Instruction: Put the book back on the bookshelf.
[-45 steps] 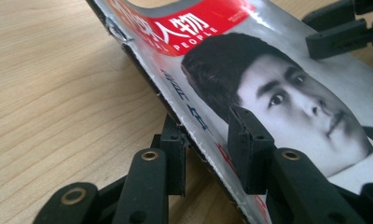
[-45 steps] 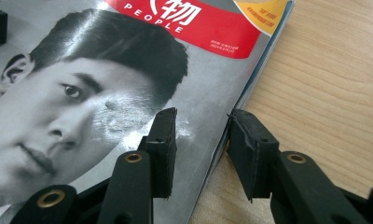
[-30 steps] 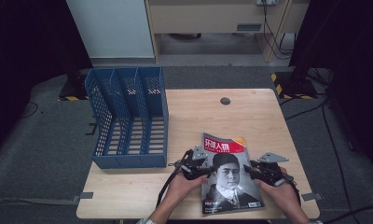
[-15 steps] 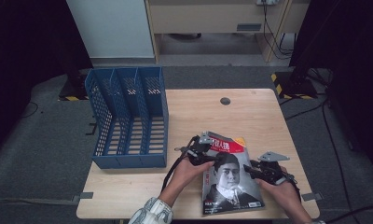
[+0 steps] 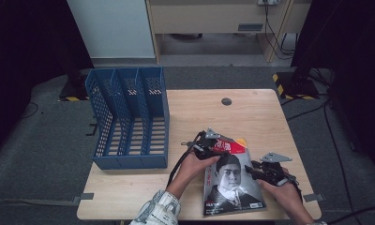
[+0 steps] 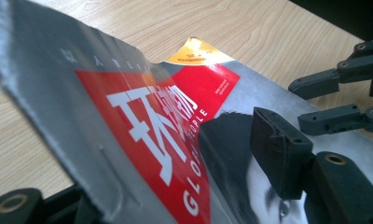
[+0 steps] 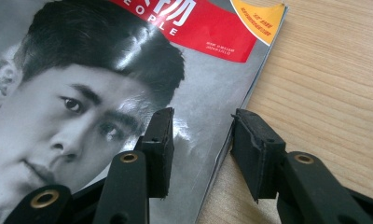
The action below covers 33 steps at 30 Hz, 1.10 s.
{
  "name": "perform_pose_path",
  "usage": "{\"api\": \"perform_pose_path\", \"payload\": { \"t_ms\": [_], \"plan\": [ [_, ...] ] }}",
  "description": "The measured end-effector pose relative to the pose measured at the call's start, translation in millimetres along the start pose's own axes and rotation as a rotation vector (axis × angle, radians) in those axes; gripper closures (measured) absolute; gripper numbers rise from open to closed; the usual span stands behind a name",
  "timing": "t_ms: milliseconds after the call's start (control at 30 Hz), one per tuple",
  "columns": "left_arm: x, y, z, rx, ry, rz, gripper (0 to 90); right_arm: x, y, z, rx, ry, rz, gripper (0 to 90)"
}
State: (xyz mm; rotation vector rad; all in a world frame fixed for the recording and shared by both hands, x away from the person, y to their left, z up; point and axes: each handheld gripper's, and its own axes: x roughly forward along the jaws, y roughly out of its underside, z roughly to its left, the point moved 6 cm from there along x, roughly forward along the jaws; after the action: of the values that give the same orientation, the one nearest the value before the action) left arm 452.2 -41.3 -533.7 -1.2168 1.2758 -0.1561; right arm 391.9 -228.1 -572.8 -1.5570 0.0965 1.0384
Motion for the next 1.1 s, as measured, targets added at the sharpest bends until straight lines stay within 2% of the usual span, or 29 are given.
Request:
{"api": "perform_pose_path", "payload": {
  "t_ms": [133,200,267,300,400,500,733,833,1100],
  "plan": [
    [1.5,0.4,0.3,0.006,0.000,0.007,45.1,1.8,-1.0,1.4,-0.006,-0.001,-0.007,58.6],
    [1.7,1.4,1.8,0.018,0.002,0.028,45.4,1.7,-0.6,2.8,-0.004,-0.002,-0.010,58.7],
    [1.8,1.3,1.8,0.007,0.004,0.026,50.9,2.3,-0.4,2.6,-0.011,-0.002,-0.021,58.7],
    [0.6,0.9,1.6,-0.009,0.019,0.027,54.8,2.3,-0.3,2.9,-0.009,-0.003,-0.022,58.6],
    [0.2,0.5,1.3,-0.012,0.020,0.028,58.9,2.1,-0.2,3.0,-0.013,-0.001,-0.020,58.6],
    [1.4,0.5,0.0,-0.010,0.017,0.051,61.6,2.0,-0.3,3.7,-0.013,0.003,-0.019,58.6],
    [1.9,-0.9,-2.7,0.004,0.016,0.063,63.1,2.2,-0.5,4.4,-0.024,0.008,-0.021,58.4],
    [1.4,-1.2,-2.8,-0.013,0.016,0.064,65.3,2.4,-0.6,4.0,-0.033,0.011,-0.025,58.4],
    [-1.0,-2.8,-5.1,-0.009,0.019,0.054,67.3,2.6,-0.7,4.9,-0.039,0.017,-0.024,57.8]
  ]
}}
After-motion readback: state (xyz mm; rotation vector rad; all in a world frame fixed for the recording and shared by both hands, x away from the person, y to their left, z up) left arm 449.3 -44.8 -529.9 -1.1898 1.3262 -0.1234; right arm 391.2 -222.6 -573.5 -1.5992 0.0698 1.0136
